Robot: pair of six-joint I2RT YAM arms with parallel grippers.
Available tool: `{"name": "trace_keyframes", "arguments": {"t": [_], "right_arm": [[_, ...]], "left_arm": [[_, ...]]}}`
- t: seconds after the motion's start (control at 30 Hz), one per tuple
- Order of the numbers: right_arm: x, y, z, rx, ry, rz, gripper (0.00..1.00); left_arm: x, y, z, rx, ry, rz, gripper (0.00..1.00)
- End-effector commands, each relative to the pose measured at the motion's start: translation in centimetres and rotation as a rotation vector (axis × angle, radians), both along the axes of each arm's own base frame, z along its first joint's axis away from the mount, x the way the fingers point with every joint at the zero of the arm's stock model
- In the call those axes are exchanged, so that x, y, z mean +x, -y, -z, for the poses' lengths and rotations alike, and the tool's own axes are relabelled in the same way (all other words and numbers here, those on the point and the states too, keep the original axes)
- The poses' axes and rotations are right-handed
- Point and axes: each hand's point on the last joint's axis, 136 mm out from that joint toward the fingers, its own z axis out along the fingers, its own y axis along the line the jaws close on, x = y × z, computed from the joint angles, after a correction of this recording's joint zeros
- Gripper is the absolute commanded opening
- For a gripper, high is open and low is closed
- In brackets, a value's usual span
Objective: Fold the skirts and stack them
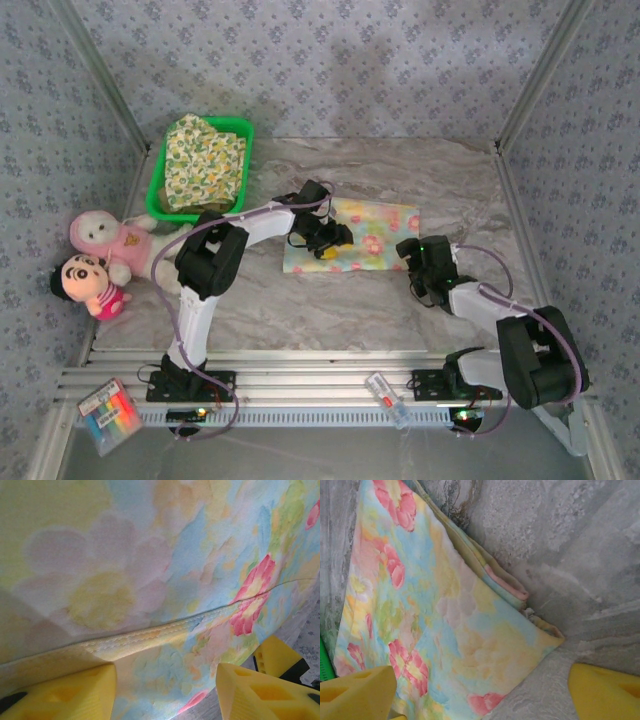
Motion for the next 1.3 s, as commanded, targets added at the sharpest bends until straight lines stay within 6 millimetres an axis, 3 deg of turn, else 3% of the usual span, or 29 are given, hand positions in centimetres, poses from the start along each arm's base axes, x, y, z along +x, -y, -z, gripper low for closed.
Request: {"name": "trace_keyframes", "arguments": {"t": [0.0,0.17,0.33,0.6,0.97,1.1,1.27], "right_arm": [[1.8,0.0,-0.3,-0.002,0.067,-0.004,0.86],[2.8,0.3,-1.9,-0.034,0.121,-0.011,0.74],[2.8,1.3,-2.2,-0.055,0.142,0.026,0.72],[3.3,1.5,-3.1,-0.062,0.176,0.019,0.71],[2.8,1.8,-0.2,-0.071,0.117,0.029,0.70],[3.6,1.9,-0.5,-0.077,0.159,0.012,0.58],[4.1,2.6,-1.0,-0.106,0.196,0.015,0.30]], "left_arm": [[-0.9,-2.6,3.4,0.117,-0.065,-0.039,0.57],[-0.8,-2.6,3.5,0.116,-0.066,-0.041,0.57],[-0.8,-2.7,3.6,0.117,-0.068,-0.042,0.57],[-0.7,-2.8,3.7,0.117,-0.071,-0.046,0.57],[-0.6,-2.8,3.8,0.114,-0.074,-0.046,0.58],[-0.6,-2.8,3.6,0.110,-0.072,-0.043,0.58],[-0.5,-2.7,3.3,0.104,-0.061,-0.038,0.58]]}}
